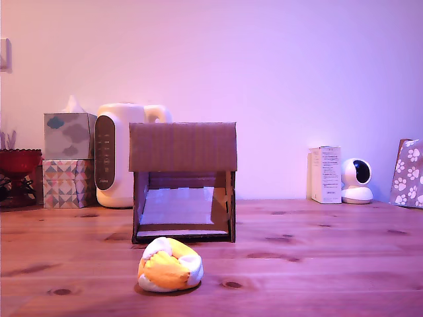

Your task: Drop the footbag into the cardboard dice tower

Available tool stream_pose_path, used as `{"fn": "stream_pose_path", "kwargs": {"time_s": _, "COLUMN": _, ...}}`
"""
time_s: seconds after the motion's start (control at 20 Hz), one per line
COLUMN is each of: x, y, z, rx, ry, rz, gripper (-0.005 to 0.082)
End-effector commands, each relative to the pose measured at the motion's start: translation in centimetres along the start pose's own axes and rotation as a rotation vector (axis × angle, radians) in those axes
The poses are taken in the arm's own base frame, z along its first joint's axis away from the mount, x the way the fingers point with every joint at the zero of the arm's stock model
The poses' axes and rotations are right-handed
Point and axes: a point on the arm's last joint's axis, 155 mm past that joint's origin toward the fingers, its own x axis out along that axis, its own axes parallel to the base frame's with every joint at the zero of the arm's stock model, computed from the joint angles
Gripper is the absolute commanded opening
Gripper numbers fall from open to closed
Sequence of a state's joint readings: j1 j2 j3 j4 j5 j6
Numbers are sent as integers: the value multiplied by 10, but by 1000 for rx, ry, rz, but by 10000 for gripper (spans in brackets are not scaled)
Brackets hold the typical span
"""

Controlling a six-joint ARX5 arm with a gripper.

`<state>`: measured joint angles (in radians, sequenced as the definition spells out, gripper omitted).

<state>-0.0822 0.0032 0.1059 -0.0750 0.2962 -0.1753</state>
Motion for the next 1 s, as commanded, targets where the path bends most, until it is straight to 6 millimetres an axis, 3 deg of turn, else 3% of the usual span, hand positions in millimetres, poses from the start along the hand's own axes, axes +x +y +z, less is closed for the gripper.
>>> {"fn": "stream_pose_path", "kwargs": {"time_s": 0.0, "x": -1, "y": -12, "z": 16, "rx": -2, "ry": -13, "rz": -45, "gripper": -24}}
{"fn": "stream_pose_path", "kwargs": {"time_s": 0.2, "x": 10, "y": -34, "z": 1, "rx": -30, "ry": 119, "rz": -152, "gripper": -24}}
{"fn": "stream_pose_path", "kwargs": {"time_s": 0.55, "x": 26, "y": -84, "z": -53, "rx": 19, "ry": 362, "rz": -365, "gripper": -24}}
{"fn": "stream_pose_path", "kwargs": {"time_s": 0.95, "x": 34, "y": -126, "z": -111, "rx": 46, "ry": 538, "rz": -509, "gripper": -24}}
